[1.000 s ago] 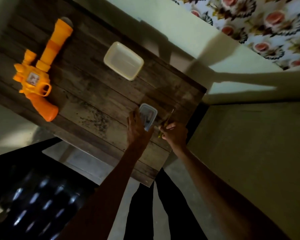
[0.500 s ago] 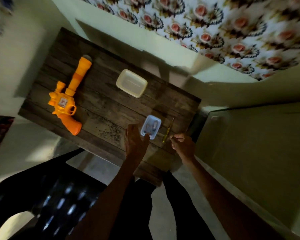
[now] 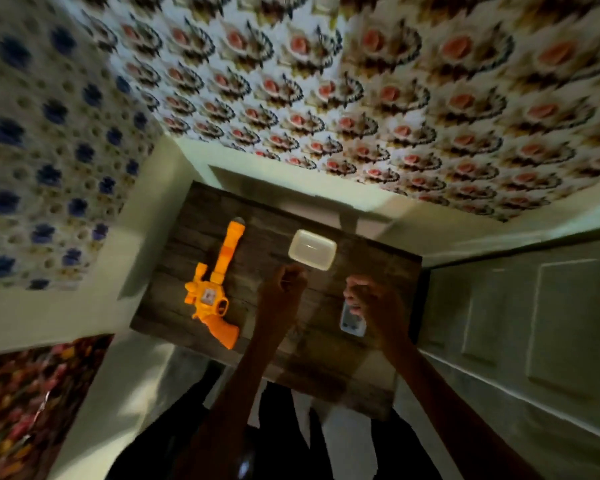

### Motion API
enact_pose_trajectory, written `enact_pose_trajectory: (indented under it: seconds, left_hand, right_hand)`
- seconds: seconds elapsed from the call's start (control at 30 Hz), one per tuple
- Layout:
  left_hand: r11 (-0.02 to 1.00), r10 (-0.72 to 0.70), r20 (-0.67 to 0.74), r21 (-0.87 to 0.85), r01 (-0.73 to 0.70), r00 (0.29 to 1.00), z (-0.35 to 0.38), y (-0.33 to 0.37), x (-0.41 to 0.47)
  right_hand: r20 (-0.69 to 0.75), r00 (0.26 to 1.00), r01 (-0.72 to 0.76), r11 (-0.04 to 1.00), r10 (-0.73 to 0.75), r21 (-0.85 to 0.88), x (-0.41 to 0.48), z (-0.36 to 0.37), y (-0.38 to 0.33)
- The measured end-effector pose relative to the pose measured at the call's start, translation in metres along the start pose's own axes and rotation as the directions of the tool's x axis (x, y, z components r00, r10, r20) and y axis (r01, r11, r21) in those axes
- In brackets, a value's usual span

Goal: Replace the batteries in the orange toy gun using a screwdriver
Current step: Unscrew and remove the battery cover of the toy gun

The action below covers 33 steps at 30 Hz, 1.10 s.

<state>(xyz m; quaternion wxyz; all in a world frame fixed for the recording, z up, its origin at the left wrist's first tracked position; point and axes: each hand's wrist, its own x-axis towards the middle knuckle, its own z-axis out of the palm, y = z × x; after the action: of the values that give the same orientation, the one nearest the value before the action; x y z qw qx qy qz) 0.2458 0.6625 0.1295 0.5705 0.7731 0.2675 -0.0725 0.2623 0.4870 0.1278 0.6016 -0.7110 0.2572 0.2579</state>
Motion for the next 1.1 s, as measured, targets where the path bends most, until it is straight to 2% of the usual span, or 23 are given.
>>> enact_pose_trajectory:
  seconds: [0.1, 0.3, 0.5, 0.63, 0.77, 0.9, 1.1]
  left_hand:
    - [0.999, -0.006, 0.067, -0.032, 0.008, 0.998, -0.027, -0.015, 0.044]
    - [0.999, 0.022, 0.210, -0.048, -0.012, 0.978, -0.042, -0.048, 0.104]
    - [0.998, 0.054, 0.268, -0.053, -0.041, 0.962, -0.035, -0.061, 0.108]
    - [0.998, 0.059, 0.309, -0.022, -0.055, 0.949, -0.033, -0.062, 0.101]
    - [0.996, 0.093, 0.316, -0.012, -0.094, 0.944, -0.036, -0.051, 0.088]
    - [0.995, 0.100, 0.287, -0.018, -0.099, 0.953, -0.036, -0.050, 0.083]
    - [0.993, 0.115, 0.277, -0.007, -0.118, 0.954, -0.035, -0.091, 0.102]
  right_hand:
    - [-0.060, 0.998, 0.038, 0.996, -0.033, 0.079, 0.014, 0.039, -0.013]
    - [-0.250, 0.962, 0.138, 0.986, -0.111, 0.093, 0.055, 0.090, -0.005]
    - [-0.304, 0.924, 0.203, 0.971, -0.232, -0.125, 0.065, 0.102, 0.022]
    - [-0.347, 0.907, 0.199, 0.969, -0.238, -0.143, 0.051, 0.098, 0.027]
    - [-0.339, 0.898, 0.234, 0.957, -0.281, -0.173, 0.035, 0.093, 0.034]
    - [-0.311, 0.916, 0.221, 0.966, -0.252, -0.133, 0.033, 0.096, 0.045]
    - [-0.254, 0.927, 0.269, 0.961, -0.275, -0.060, 0.061, 0.113, 0.076]
